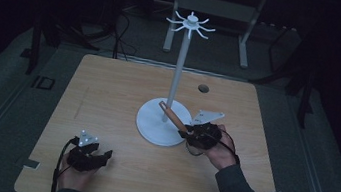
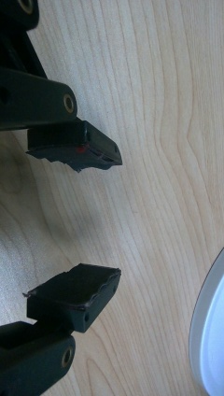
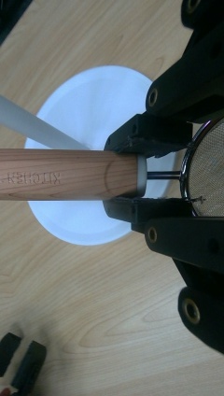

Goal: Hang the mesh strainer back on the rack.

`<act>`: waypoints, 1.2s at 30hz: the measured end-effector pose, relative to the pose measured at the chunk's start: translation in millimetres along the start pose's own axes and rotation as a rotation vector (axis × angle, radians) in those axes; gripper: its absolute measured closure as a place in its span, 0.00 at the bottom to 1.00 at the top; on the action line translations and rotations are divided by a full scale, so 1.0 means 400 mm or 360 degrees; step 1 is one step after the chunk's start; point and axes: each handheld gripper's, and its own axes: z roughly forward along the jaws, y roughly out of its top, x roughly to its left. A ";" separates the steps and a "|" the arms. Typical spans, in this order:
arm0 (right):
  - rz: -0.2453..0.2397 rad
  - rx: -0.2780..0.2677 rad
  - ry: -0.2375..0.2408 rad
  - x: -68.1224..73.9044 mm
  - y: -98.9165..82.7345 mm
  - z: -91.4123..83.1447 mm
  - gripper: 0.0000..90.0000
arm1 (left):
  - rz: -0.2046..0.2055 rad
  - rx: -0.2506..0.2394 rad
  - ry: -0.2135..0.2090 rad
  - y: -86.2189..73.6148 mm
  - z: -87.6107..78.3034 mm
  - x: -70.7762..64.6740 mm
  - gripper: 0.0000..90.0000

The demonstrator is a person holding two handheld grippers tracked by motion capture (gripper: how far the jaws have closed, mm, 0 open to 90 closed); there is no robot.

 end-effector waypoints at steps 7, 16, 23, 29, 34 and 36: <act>0.0043 -0.0088 -0.0031 -0.002 0.007 -0.021 0.78 | 0.0005 -0.0005 0.0004 0.000 0.000 0.001 0.44; 0.0079 -0.0191 -0.0073 -0.006 0.015 -0.043 0.78 | 0.0001 -0.0013 0.0004 0.000 0.000 0.002 0.44; 0.0120 -0.0272 -0.0097 -0.014 0.020 -0.065 0.78 | 0.0007 -0.0006 0.0003 0.000 -0.001 0.002 0.44; 0.0147 -0.0325 -0.0125 -0.021 0.023 -0.079 0.78 | 0.0008 -0.0002 0.0002 0.000 -0.001 0.002 0.44; 0.0165 -0.0350 -0.0134 -0.023 0.025 -0.084 0.78 | 0.0007 -0.0004 0.0002 0.000 -0.001 0.002 0.44; 0.0168 -0.0368 -0.0140 -0.024 0.028 -0.087 0.78 | 0.0008 -0.0002 0.0002 0.000 -0.001 0.003 0.44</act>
